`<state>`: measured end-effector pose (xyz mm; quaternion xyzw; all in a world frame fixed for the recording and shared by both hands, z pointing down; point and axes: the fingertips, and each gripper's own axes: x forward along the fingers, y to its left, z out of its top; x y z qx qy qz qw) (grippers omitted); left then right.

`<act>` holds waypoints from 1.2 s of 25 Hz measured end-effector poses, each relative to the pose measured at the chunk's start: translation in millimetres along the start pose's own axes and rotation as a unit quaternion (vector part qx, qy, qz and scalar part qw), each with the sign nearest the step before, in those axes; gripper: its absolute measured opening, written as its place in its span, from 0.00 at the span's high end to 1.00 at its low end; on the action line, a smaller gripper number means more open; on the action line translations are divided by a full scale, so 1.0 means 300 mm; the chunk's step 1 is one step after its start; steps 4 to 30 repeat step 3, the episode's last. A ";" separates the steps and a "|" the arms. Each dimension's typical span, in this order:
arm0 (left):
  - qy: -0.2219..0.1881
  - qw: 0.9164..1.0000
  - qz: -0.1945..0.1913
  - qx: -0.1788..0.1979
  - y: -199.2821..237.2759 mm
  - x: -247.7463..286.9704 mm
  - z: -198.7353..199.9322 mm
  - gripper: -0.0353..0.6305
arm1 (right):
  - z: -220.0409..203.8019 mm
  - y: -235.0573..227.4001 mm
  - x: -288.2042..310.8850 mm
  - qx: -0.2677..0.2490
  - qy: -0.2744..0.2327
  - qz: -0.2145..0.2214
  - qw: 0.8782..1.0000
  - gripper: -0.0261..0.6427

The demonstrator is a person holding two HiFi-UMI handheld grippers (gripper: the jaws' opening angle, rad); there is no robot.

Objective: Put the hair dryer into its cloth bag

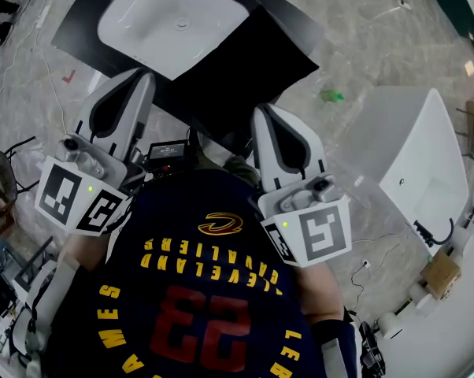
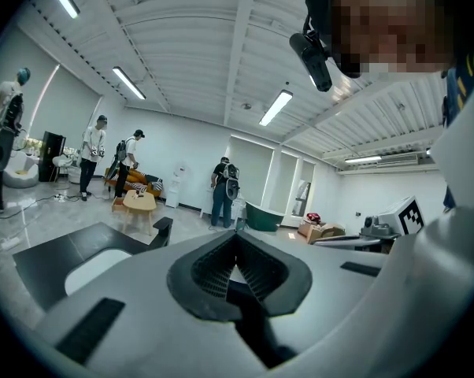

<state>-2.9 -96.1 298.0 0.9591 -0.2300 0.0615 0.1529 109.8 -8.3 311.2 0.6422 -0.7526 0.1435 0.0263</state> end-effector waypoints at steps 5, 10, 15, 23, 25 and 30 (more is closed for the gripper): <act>0.002 1.000 -0.002 0.000 -0.007 0.003 -0.001 0.94 | 0.004 0.002 0.001 -0.002 0.001 0.003 1.000 0.95; 0.002 1.000 -0.002 0.000 -0.007 0.003 -0.001 0.94 | 0.004 0.002 0.001 -0.002 0.001 0.003 1.000 0.95; 0.002 1.000 -0.002 0.000 -0.007 0.003 -0.001 0.94 | 0.004 0.002 0.001 -0.002 0.001 0.003 1.000 0.95; 0.002 1.000 -0.002 0.000 -0.007 0.003 -0.001 0.94 | 0.004 0.002 0.001 -0.002 0.001 0.003 1.000 0.95; 0.002 1.000 -0.002 0.000 -0.007 0.003 -0.001 0.94 | 0.004 0.002 0.001 -0.002 0.001 0.003 1.000 0.95; 0.002 1.000 -0.002 0.000 -0.007 0.003 -0.001 0.94 | 0.004 0.002 0.001 -0.002 0.001 0.003 1.000 0.95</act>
